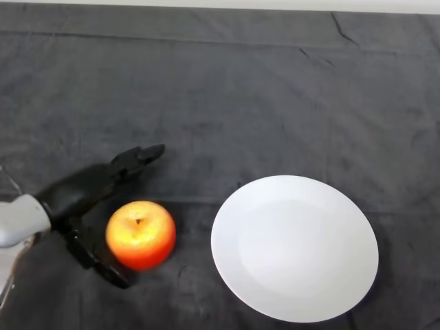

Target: Move the apple to the plate

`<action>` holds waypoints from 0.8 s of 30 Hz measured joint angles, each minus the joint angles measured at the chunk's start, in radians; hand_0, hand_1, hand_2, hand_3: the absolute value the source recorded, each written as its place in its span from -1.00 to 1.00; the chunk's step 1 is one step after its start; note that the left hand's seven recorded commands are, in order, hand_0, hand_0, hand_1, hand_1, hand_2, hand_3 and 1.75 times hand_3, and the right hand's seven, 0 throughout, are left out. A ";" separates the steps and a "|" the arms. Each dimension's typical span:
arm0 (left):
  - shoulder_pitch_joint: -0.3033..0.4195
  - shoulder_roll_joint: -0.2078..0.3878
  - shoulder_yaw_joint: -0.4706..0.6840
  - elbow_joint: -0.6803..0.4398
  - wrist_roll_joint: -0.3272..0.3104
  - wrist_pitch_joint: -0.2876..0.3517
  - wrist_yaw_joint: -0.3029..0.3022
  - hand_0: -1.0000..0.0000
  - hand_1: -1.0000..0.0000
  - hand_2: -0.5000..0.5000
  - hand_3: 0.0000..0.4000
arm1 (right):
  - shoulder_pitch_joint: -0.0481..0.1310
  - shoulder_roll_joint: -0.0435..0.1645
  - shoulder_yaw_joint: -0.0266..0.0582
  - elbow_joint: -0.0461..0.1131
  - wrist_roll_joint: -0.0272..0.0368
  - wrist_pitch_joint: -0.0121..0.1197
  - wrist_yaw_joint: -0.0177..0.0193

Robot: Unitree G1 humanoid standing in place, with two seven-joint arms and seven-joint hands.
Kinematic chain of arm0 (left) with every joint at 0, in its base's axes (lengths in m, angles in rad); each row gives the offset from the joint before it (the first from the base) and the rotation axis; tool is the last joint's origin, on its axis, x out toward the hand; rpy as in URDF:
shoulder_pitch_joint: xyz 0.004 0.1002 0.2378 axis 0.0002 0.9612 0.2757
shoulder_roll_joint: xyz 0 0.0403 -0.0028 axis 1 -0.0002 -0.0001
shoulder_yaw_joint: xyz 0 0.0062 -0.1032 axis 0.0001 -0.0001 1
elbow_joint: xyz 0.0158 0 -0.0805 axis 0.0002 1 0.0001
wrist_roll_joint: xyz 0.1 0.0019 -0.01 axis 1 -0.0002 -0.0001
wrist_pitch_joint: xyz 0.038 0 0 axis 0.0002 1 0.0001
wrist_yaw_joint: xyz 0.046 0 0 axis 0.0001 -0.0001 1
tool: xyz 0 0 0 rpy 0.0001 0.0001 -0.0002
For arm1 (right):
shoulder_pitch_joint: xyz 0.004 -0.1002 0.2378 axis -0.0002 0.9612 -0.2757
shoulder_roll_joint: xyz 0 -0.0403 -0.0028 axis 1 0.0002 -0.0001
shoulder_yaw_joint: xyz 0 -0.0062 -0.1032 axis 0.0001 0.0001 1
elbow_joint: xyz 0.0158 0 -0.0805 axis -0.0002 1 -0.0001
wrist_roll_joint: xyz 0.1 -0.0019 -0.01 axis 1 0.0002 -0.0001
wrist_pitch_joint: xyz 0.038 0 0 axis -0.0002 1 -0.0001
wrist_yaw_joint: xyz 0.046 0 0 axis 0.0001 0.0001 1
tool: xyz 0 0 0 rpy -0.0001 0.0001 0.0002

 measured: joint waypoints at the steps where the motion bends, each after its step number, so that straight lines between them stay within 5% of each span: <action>1: 0.000 0.000 0.000 0.000 0.007 -0.009 0.010 1.00 1.00 0.00 -1.00 | 0.000 0.000 0.0000 0.000 0.0000 0.000 0.0000; 3: 0.000 0.000 0.000 0.000 0.019 -0.025 0.024 0.50 0.82 -0.16 -0.50 | 0.000 0.000 0.0000 0.000 -0.0001 0.000 0.0000; 4: 0.000 -0.001 0.000 0.001 0.027 -0.029 0.028 -0.39 0.02 -0.20 0.39 | 0.000 0.000 0.0000 0.000 0.0000 0.000 0.0000; 5: 0.000 -0.001 0.000 0.002 0.029 -0.036 0.028 -0.95 -0.18 -0.38 0.95 | 0.000 0.000 -0.0001 0.000 -0.0001 0.000 0.0000; 7: 0.000 -0.003 0.000 0.004 0.029 -0.044 0.028 -1.00 -0.80 -0.10 1.00 | 0.000 0.000 0.0000 0.000 -0.0001 0.000 0.0000; 9: 0.000 -0.008 -0.001 0.012 0.029 -0.047 0.028 -1.00 -1.00 0.00 1.00 | 0.000 0.000 0.0000 0.000 -0.0001 0.000 0.0000; 18: -0.002 -0.019 -0.001 0.024 0.028 -0.053 0.034 -1.00 -1.00 0.00 1.00 | 0.000 0.000 0.0000 0.000 0.0000 0.000 0.0000; 24: -0.022 -0.019 -0.001 0.018 0.016 0.007 0.001 -1.00 -1.00 0.00 1.00 | 0.000 0.000 0.0000 0.000 0.0000 0.000 0.0000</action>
